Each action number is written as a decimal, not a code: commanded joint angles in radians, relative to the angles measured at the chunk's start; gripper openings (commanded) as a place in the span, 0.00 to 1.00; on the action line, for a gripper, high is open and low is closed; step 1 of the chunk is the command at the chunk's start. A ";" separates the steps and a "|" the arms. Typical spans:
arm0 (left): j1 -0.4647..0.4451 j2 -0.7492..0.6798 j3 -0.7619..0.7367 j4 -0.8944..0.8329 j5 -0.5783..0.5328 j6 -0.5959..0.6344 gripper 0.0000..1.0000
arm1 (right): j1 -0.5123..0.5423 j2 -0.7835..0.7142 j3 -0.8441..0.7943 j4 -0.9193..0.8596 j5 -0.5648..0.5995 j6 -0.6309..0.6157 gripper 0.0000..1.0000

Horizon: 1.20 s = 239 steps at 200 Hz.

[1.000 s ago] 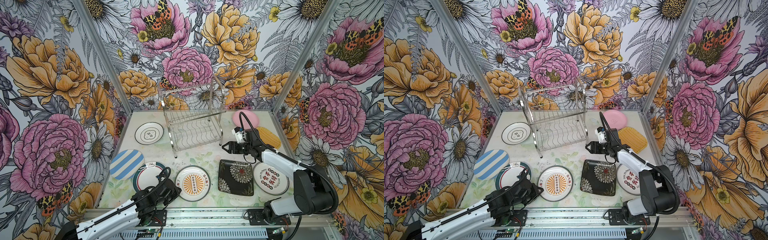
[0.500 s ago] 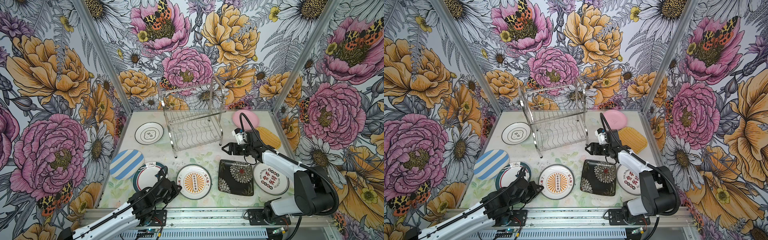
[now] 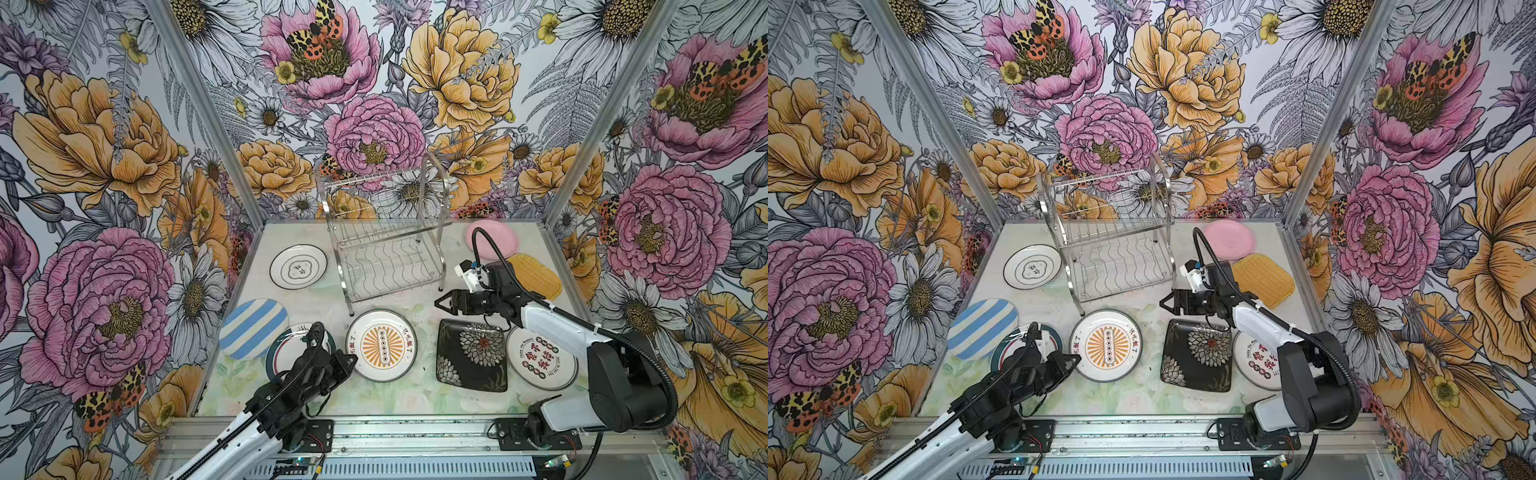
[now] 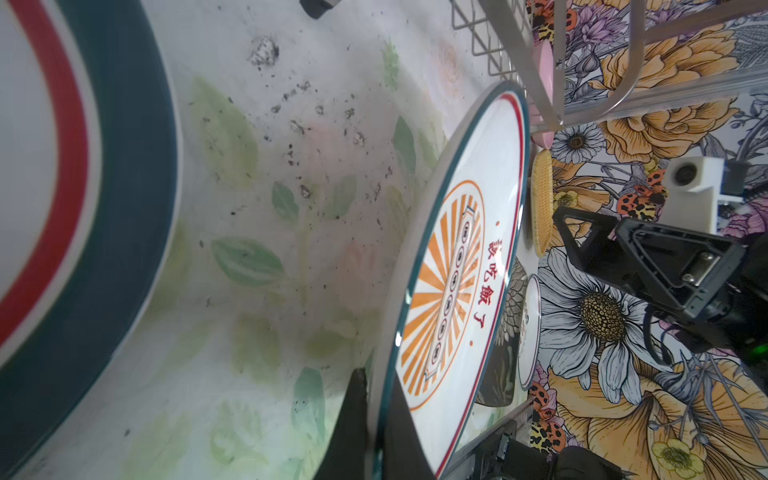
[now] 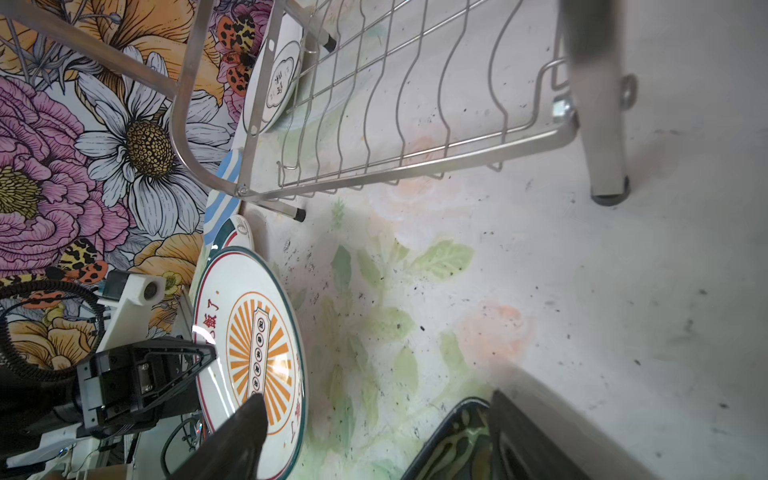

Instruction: Load the plates into the dish rack

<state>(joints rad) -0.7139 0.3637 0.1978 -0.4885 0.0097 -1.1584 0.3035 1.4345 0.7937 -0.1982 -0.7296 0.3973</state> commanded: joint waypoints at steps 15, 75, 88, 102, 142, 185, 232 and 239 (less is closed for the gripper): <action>0.031 0.102 0.083 0.225 0.125 0.106 0.00 | 0.039 0.006 0.020 0.014 -0.102 0.004 0.83; 0.096 0.263 0.128 0.410 0.253 0.152 0.00 | 0.086 0.026 0.045 0.026 -0.177 0.007 0.81; 0.110 0.292 0.141 0.435 0.282 0.166 0.00 | 0.091 0.030 0.050 0.032 -0.187 0.011 0.79; 0.123 0.325 0.152 0.469 0.312 0.174 0.00 | 0.094 0.037 0.054 0.043 -0.199 0.018 0.77; 0.148 0.414 0.174 0.567 0.374 0.187 0.00 | 0.110 0.046 0.057 0.106 -0.235 0.055 0.70; 0.154 0.477 0.191 0.622 0.402 0.200 0.00 | 0.110 0.055 0.004 0.337 -0.290 0.208 0.60; 0.166 0.495 0.194 0.612 0.410 0.213 0.00 | 0.110 0.061 0.001 0.349 -0.325 0.219 0.45; 0.170 0.498 0.196 0.608 0.414 0.216 0.00 | 0.110 0.058 0.001 0.343 -0.329 0.218 0.44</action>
<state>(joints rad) -0.5579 0.8623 0.3553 0.0433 0.3771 -0.9684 0.4072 1.4883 0.8032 0.0940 -1.0134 0.5987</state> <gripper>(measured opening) 0.069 0.458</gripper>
